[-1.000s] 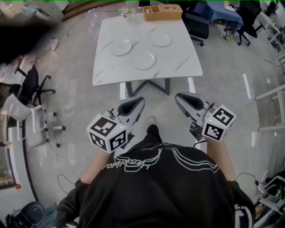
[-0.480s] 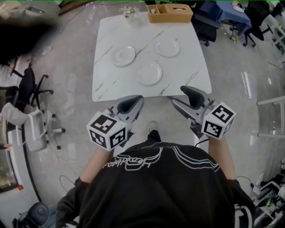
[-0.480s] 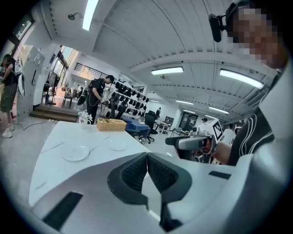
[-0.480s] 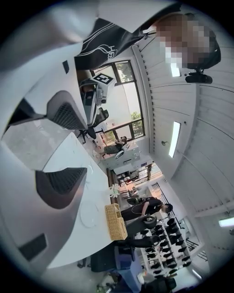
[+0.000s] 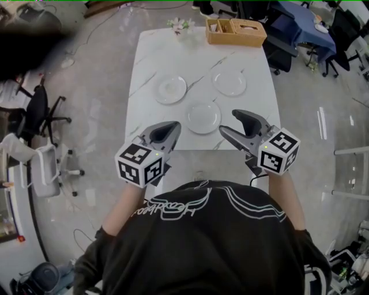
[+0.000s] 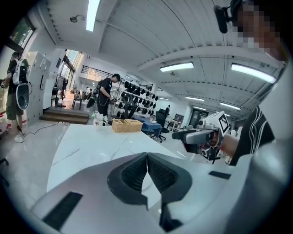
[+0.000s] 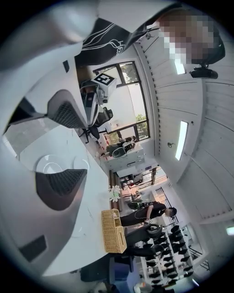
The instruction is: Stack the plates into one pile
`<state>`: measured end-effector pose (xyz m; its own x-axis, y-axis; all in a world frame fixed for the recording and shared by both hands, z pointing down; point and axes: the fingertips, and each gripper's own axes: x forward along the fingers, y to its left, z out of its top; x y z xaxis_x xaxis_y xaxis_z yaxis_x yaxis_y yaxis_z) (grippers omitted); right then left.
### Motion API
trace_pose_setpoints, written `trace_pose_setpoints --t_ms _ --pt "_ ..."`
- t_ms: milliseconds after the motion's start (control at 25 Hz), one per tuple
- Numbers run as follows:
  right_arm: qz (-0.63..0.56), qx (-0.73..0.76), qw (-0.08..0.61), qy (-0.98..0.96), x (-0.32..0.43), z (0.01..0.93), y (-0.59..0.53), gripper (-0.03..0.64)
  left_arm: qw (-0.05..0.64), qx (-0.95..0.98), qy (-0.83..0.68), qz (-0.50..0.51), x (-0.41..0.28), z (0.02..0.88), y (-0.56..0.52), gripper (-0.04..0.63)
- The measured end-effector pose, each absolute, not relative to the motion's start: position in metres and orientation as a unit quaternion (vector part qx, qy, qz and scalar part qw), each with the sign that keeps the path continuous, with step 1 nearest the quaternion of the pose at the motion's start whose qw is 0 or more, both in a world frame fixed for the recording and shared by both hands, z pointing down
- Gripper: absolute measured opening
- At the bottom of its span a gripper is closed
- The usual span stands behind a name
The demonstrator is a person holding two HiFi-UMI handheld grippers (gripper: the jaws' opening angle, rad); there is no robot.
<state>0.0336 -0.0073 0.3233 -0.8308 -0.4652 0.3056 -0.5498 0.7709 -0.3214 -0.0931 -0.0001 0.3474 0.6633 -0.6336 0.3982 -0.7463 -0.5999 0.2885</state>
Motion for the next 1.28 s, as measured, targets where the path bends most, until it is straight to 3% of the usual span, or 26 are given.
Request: trace_pose_setpoints --t_ms 1280 --pt "0.259 0.182 0.266 -0.911 -0.066 0.464 -0.202 0.276 0.273 0.777 -0.502 0.264 -0.203 0.51 -0.167 0.024"
